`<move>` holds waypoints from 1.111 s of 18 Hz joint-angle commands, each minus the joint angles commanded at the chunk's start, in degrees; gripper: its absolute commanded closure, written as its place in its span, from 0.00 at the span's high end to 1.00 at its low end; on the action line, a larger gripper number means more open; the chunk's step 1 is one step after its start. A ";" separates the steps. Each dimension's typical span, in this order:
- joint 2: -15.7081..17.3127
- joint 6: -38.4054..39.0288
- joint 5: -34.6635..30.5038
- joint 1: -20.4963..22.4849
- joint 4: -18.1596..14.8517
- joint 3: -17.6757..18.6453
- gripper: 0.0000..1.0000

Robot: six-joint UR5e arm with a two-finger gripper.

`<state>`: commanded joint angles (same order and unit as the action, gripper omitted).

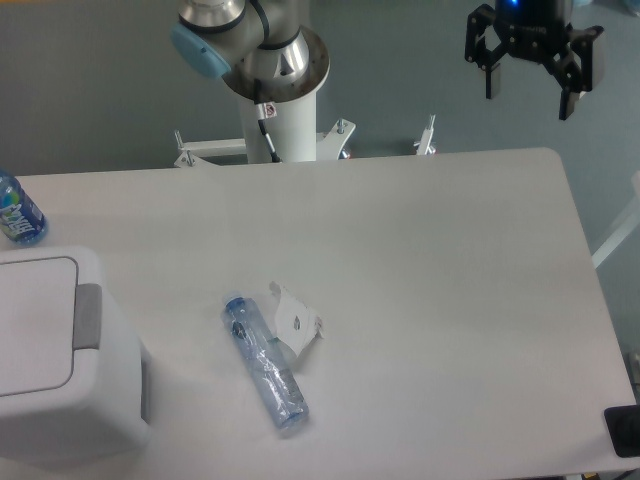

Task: Open the trash can
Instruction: 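Lower the open gripper from its raised start pose above the table, then move the open gripper across the table toward the white trash bin lid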

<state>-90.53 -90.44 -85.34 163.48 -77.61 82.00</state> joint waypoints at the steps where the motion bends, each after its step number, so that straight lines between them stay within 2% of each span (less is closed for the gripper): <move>1: 0.00 0.00 0.00 0.00 0.00 0.00 1.00; 5: -0.17 0.17 0.09 -0.35 0.09 -0.09 1.00; 7: -0.87 3.23 0.09 -0.96 0.61 -0.35 1.00; 11: -2.37 17.89 -0.09 -5.79 6.75 0.09 1.00; 15: -4.56 34.33 -0.18 -9.92 10.97 0.26 1.00; 18: -6.06 47.06 -0.26 -13.96 15.63 0.17 1.00; 20: -6.85 52.10 -0.35 -16.60 15.91 -0.09 1.00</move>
<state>-97.38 -38.34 -85.69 146.88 -61.70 81.92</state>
